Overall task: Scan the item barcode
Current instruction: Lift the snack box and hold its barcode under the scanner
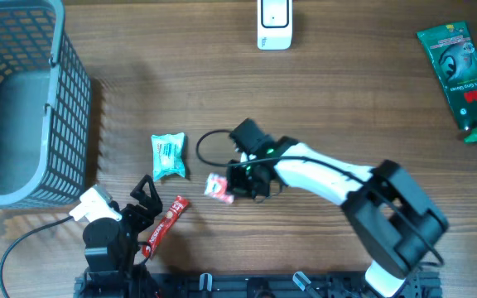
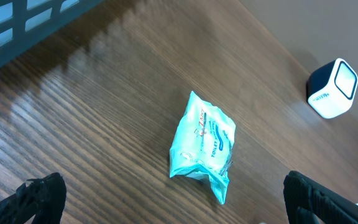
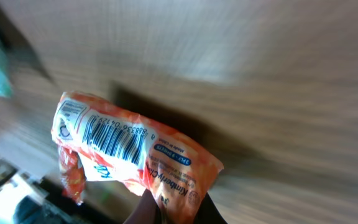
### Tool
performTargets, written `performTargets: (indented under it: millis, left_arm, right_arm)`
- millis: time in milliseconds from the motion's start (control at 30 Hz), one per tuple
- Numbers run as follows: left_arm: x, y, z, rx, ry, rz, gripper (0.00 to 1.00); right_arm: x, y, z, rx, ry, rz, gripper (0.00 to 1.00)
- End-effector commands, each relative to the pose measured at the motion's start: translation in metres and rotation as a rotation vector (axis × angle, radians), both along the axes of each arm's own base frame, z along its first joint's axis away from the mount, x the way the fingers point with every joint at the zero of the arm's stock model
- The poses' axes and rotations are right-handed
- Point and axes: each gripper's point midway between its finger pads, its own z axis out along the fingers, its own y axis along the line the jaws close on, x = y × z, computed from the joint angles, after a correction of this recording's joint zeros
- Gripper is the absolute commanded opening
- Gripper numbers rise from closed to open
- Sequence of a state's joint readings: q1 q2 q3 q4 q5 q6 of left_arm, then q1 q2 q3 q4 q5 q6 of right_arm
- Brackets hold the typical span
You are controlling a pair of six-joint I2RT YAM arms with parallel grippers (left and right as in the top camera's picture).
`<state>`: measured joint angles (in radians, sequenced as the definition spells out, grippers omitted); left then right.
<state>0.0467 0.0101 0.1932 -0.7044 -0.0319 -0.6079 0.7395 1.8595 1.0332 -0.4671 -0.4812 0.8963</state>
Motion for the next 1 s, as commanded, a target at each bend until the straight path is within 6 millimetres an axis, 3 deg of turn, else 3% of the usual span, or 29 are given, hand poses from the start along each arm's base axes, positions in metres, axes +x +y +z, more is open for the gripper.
performTargets:
  millis: [0,133,367,433,533,700,833,967]
  left_arm:
    - [0.000,0.001,-0.005,-0.001,0.010,0.006,1.00]
    - [0.000,0.001,-0.005,-0.001,0.010,0.006,1.00]
    - [0.000,0.001,-0.005,-0.001,0.010,0.006,1.00]
    - [0.000,0.001,-0.005,-0.001,0.010,0.006,1.00]
    - [0.000,0.001,-0.005,-0.001,0.010,0.006,1.00]
    - [0.000,0.001,-0.005,0.000,0.010,0.007,1.00]
    - [0.000,0.001,-0.005,-0.001,0.010,0.006,1.00]
    - [0.000,0.001,-0.005,0.000,0.010,0.007,1.00]
  right_arm:
    - [0.037,-0.020,0.049,0.041,-0.293,0.119,0.04]
    - [0.043,-0.030,0.115,0.122,-0.498,0.182,0.04]
    - [0.019,-0.050,0.211,0.227,-0.763,0.221,0.04]
    - [0.016,-0.052,0.247,0.249,-1.012,0.378,0.04]
    - [0.019,-0.056,0.263,0.192,-1.223,0.542,0.04]
    - [0.020,-0.051,0.265,0.136,-1.400,0.776,0.04]
    - [0.004,-0.030,0.285,0.254,-1.618,1.020,0.04]
    - [-0.015,-0.016,0.313,0.424,-1.757,1.088,0.04]
